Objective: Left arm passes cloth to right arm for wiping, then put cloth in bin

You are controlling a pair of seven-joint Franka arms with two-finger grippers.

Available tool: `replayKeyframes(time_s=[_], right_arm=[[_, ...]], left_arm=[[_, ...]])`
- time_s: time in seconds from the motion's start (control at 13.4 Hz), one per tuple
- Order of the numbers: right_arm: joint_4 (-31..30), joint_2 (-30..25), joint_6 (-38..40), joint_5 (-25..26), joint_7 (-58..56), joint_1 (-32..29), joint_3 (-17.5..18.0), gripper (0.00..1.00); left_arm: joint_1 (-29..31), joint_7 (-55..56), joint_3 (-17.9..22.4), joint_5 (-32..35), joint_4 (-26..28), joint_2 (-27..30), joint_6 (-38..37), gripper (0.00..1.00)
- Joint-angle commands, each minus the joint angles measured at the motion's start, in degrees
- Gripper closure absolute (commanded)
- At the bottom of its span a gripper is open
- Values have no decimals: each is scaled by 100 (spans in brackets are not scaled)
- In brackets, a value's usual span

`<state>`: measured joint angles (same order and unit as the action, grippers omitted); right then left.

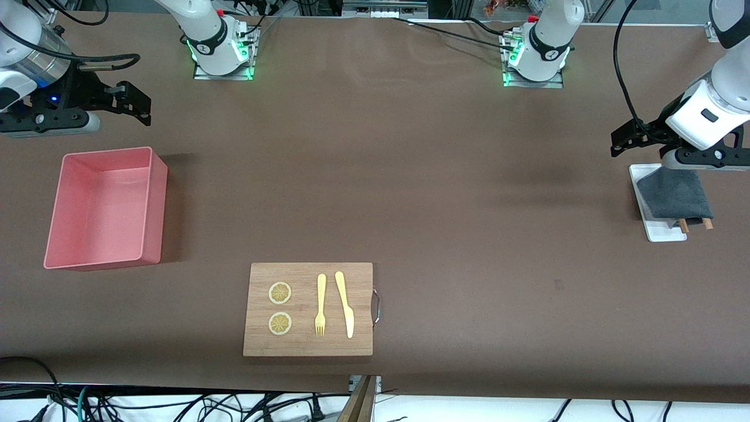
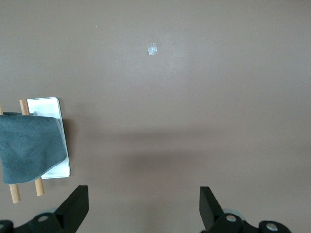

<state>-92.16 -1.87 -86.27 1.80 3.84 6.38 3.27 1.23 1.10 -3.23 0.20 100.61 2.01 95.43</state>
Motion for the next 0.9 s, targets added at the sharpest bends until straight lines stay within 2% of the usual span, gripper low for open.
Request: replayKeyframes(time_s=[0.0,0.82], right_arm=[[146,55,102,-57,64,13,7,0],[146,55,111,-57,64,13,7,0]], left_arm=[[-45,-145,86,-91,-305,-201,-191,0],[-53,-146,68,-29,-375,-342,-200,0]])
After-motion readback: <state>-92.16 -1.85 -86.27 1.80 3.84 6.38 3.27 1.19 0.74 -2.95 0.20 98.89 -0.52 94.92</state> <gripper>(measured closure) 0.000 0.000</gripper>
